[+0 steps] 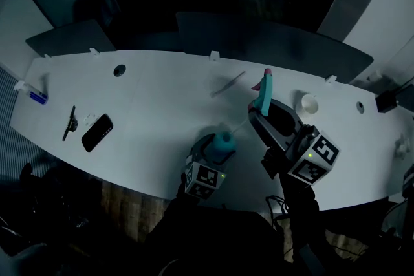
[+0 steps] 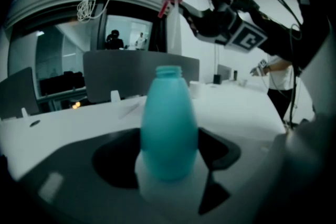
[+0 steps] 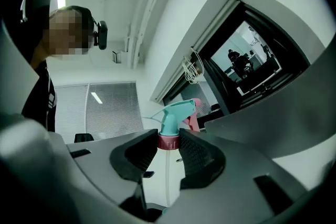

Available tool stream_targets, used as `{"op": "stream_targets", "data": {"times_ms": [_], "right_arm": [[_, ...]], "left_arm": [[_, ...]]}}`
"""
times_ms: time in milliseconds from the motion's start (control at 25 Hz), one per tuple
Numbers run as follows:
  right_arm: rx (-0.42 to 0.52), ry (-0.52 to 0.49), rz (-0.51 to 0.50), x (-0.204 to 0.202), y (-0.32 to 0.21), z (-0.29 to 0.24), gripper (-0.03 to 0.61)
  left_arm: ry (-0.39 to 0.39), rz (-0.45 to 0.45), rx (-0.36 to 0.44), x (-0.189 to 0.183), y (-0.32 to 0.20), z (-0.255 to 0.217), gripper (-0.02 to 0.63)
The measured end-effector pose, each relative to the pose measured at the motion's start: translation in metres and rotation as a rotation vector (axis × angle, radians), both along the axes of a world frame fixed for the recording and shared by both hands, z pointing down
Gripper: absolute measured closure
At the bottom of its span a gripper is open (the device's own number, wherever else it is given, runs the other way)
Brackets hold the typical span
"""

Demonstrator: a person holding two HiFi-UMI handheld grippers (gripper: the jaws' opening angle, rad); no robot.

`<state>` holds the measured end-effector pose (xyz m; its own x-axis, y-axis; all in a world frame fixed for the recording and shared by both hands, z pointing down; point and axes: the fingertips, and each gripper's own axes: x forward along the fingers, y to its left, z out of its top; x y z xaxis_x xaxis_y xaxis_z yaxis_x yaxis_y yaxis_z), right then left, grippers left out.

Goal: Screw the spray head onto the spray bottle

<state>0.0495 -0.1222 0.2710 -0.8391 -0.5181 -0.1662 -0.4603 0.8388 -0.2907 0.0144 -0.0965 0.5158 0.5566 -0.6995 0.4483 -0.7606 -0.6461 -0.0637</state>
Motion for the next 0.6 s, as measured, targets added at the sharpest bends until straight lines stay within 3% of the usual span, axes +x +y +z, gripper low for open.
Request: {"op": "stream_targets", "data": {"times_ms": [320,600], "right_arm": [[0.054,0.118,-0.016,-0.029,0.013,0.061,0.445],[0.043,0.219,-0.035,-0.046,0.024,0.115,0.445]], "left_arm": [[0.003,-0.007,0.004,0.000,0.000,0.000,0.265],[0.009,-0.013,0.006,-0.001,0.000,0.000,0.265]]}}
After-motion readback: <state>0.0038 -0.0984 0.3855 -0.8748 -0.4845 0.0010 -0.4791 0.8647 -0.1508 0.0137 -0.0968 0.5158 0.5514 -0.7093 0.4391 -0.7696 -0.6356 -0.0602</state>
